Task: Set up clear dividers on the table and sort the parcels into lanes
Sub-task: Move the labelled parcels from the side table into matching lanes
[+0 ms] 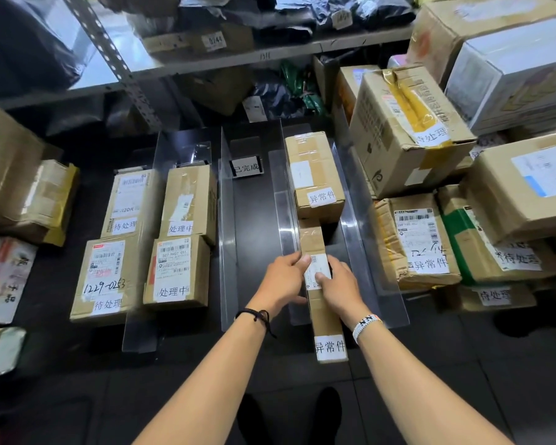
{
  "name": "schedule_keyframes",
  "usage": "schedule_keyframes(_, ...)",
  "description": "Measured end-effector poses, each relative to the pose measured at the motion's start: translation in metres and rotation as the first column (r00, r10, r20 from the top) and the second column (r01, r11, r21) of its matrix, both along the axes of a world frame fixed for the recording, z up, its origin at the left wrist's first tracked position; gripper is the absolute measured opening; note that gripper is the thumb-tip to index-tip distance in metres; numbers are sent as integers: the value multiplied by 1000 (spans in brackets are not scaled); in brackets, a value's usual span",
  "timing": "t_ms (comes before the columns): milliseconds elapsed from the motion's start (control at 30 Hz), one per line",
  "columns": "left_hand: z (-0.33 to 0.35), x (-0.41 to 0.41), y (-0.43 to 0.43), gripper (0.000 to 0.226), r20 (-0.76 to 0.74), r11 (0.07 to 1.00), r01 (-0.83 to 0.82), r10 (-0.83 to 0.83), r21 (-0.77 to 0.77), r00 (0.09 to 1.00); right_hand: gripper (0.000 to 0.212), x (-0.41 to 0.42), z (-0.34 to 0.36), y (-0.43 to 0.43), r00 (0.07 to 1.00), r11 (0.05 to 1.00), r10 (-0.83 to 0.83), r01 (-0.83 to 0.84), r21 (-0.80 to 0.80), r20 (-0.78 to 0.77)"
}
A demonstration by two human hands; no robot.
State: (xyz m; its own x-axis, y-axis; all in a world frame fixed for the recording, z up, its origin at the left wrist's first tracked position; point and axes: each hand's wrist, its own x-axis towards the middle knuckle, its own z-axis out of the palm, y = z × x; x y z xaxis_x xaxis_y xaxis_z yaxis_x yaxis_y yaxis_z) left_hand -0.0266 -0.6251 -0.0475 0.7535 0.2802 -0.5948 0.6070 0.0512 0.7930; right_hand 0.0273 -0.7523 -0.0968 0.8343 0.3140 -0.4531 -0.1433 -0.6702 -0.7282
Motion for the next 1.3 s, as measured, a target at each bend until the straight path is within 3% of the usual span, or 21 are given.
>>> schedule_keyframes(133, -1, -4, 0, 35, 10, 999, 28, -28, 40, 1000, 41, -1, 0, 2, 1000, 1000, -10, 10, 6, -8)
schedule_keyframes(267, 1, -3, 3, 40, 18, 962, 113, -122, 250, 992, 53, 1, 10, 2, 998, 999, -51, 51, -13, 40)
schedule_keyframes(434, 16, -10, 12, 55, 126, 887, 19, -87, 461, 988, 52, 2, 61, 14, 931, 998, -55, 45, 36, 362)
schedule_keyframes(500, 30, -14, 17, 60, 222, 817, -78, -62, 571, 973, 51, 2, 89, 29, 863, 1000, 3, -12, 14, 505)
schedule_keyframes(667, 72, -37, 71, 55, 367, 479, -301, -48, 825, 929, 56, -20, 145, 91, 638, 974, 226, -133, -183, 736)
schedule_keyframes(800, 96, -100, 137, 57, 372, 328, -350, -3, 877, 928, 58, -67, 165, 155, 578, 960, 277, -193, -201, 768)
schedule_keyframes(1034, 116, -241, 267, 54, 370, 260, -396, 147, 880, 917, 60, -195, 175, 296, 556, 913, 356, -377, -155, 751)
schedule_keyframes(1234, 102, -340, 347, 51, 357, 188, -432, 334, 882, 873, 65, -290, 160, 398, 465, 764, 551, -615, -194, 693)
schedule_keyframes(1301, 85, -367, 363, 49, 318, 209, -429, 415, 879, 853, 67, -317, 144, 425, 434, 684, 648, -692, -229, 625)
